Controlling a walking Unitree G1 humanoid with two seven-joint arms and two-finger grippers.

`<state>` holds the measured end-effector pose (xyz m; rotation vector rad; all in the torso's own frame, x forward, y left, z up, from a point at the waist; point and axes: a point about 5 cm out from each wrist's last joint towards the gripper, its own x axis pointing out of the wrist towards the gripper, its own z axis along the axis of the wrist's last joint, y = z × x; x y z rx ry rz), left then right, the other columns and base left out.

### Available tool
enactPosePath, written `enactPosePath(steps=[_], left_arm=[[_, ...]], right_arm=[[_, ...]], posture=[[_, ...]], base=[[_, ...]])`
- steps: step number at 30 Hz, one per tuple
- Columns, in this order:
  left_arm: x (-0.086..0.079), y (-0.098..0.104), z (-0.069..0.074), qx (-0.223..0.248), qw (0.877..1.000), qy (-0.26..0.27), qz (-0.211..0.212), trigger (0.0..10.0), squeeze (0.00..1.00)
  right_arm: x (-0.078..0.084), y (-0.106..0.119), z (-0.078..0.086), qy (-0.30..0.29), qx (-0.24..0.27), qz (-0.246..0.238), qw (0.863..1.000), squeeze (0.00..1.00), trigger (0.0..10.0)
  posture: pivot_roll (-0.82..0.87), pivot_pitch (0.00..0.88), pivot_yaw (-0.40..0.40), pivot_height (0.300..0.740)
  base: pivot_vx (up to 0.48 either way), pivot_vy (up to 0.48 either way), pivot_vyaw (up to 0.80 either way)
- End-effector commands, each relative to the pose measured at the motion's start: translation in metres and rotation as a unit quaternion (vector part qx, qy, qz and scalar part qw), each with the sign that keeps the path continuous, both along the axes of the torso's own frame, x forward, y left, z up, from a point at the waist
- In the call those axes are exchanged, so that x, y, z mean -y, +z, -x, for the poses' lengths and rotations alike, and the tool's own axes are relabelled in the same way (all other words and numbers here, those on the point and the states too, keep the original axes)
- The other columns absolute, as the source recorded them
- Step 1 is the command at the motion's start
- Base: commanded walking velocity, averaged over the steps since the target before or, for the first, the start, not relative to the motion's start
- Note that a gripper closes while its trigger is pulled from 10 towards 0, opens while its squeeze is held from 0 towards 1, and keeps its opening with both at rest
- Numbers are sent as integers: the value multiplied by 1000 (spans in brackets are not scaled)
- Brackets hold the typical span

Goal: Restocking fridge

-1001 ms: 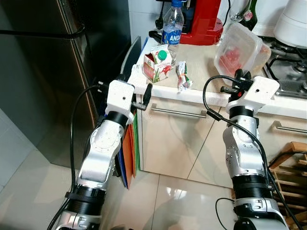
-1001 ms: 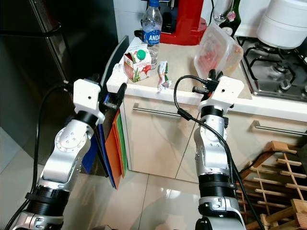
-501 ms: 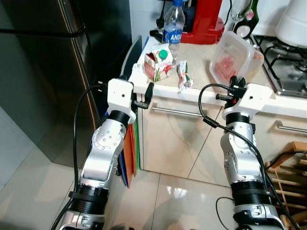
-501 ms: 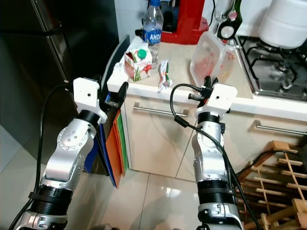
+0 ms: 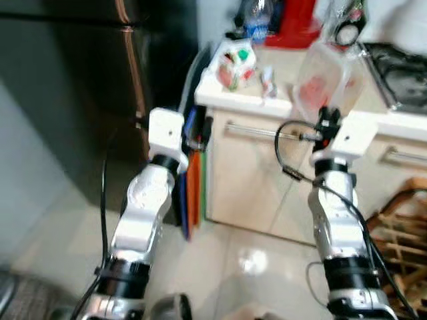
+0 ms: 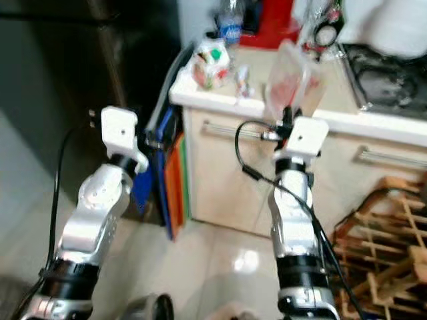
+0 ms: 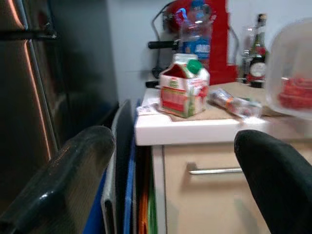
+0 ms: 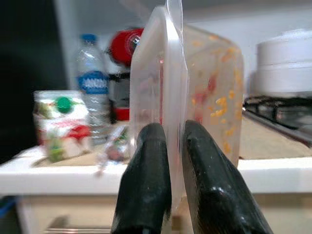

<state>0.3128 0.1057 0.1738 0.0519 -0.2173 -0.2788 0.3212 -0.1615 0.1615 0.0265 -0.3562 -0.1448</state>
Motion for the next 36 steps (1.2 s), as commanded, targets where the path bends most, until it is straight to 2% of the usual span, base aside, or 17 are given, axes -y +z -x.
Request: enactPosePath(steps=[1,13,21,36], left_arm=[[3,5,-1,8,1000,-9,-4,10000,0],[2,3,0,5,1000,-13,-2,10000,0],[4,1,2,3,1000,-16,2,10000,0],[5,-3,4,1,1000,-8,4,10000,0]], right_arm=[[1,10,1,-3,25,10,1000,0,0],[-1,1,10,17,10,34,999,0,0],[-3,-3,12,28,-4,41,999,0,0],[-6,-10,9,45,-21,52,997,0,0]], posture=[[25,0,-1,740],[23,0,-12,740],[22,0,-19,740],[37,0,-32,740]], base=[[-240,0,0],[-20,0,0],[-120,0,-800],[-17,0,0]])
